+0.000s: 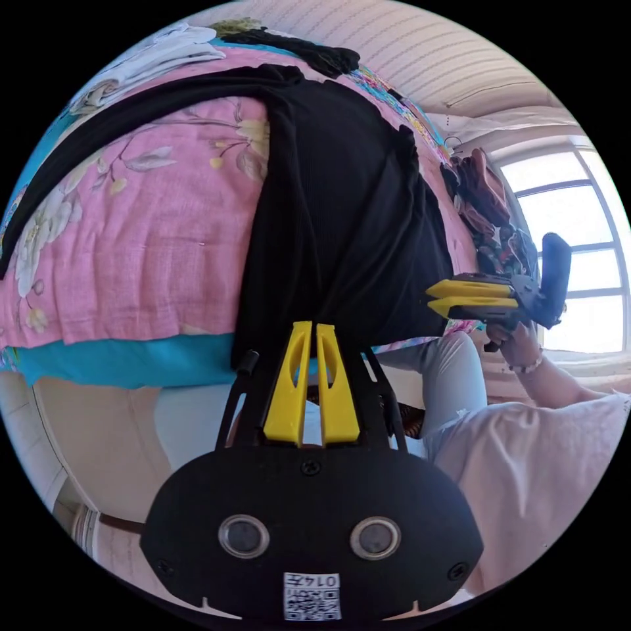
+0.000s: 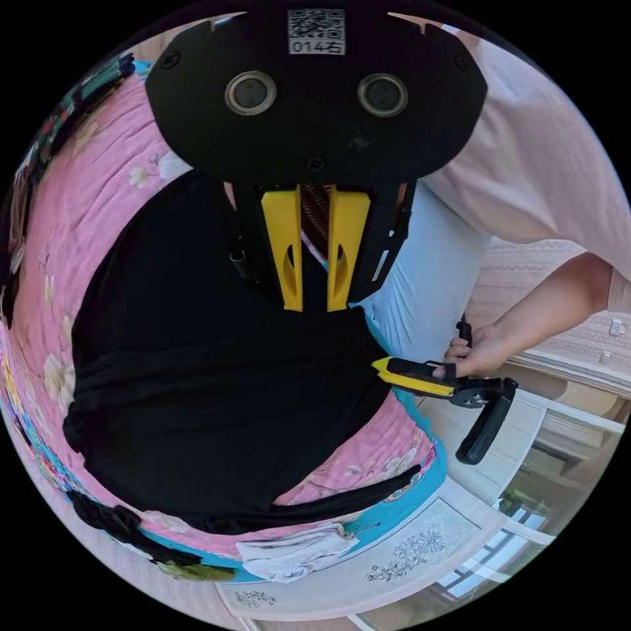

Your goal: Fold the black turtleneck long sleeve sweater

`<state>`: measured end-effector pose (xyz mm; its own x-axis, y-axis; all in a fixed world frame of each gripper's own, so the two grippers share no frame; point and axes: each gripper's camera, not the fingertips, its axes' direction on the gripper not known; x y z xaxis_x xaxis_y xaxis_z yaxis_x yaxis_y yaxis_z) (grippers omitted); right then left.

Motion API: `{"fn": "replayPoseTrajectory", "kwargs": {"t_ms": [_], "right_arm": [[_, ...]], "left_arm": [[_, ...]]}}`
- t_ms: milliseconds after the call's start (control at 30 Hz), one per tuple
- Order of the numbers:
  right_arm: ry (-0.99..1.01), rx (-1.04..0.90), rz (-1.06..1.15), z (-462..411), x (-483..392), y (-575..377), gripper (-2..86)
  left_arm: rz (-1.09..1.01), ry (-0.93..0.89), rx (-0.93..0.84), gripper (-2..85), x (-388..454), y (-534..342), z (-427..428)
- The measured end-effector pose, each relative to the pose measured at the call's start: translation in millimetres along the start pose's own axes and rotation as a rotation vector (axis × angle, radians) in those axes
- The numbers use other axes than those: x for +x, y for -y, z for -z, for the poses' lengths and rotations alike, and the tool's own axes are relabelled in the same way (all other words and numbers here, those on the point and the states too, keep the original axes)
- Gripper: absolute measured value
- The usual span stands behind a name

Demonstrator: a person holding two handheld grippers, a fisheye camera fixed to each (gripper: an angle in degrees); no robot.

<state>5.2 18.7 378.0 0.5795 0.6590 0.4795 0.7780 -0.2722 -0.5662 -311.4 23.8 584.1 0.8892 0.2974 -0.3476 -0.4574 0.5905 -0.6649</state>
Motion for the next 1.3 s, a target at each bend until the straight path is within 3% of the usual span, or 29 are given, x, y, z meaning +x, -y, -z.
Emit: {"fn": "replayPoseTrajectory", "kwargs": {"t_ms": [100,233,467,600,767,833,967,1167,1300], "right_arm": [[-0.066,0.042,-0.098,25.8,32.7,-5.2,6.5],[-0.086,0.192,-0.292,68.5,87.2,-6.4,6.8],[-0.043,0.274,-0.440,81.6,137.3,39.7,8.6],[-0.050,0.233,-0.466,67.3,140.8,57.3,8.3],[0.061,0.301,-0.511,72.6,143.0,51.6,1.4],[0.064,0.333,-0.518,78.9,139.3,47.1,0.6],[0.027,0.392,-0.522,91.3,127.3,40.8,-0.1],[0.033,0.326,-0.590,73.2,120.2,54.6,-0.1],[0.037,0.350,-0.627,81.5,106.8,61.9,0.8]], "left_arm": [[-0.020,-0.125,-0.010,1.4,-4.7,4.2,14.7],[-0.151,0.002,0.049,2.9,10.5,31.9,55.3],[-0.381,0.044,0.245,5.6,80.1,208.0,55.7],[-0.476,0.063,0.251,7.8,124.8,300.0,17.6],[-0.477,0.140,0.016,7.4,133.6,384.7,-78.6],[-0.463,0.102,-0.045,4.0,127.0,397.5,-99.1],[-0.452,0.049,0.056,-0.5,116.2,408.9,-113.3],[-0.314,0.017,-0.002,1.3,82.2,404.0,-142.9],[-0.407,0.062,0.079,5.7,67.2,376.1,-102.6]]}}
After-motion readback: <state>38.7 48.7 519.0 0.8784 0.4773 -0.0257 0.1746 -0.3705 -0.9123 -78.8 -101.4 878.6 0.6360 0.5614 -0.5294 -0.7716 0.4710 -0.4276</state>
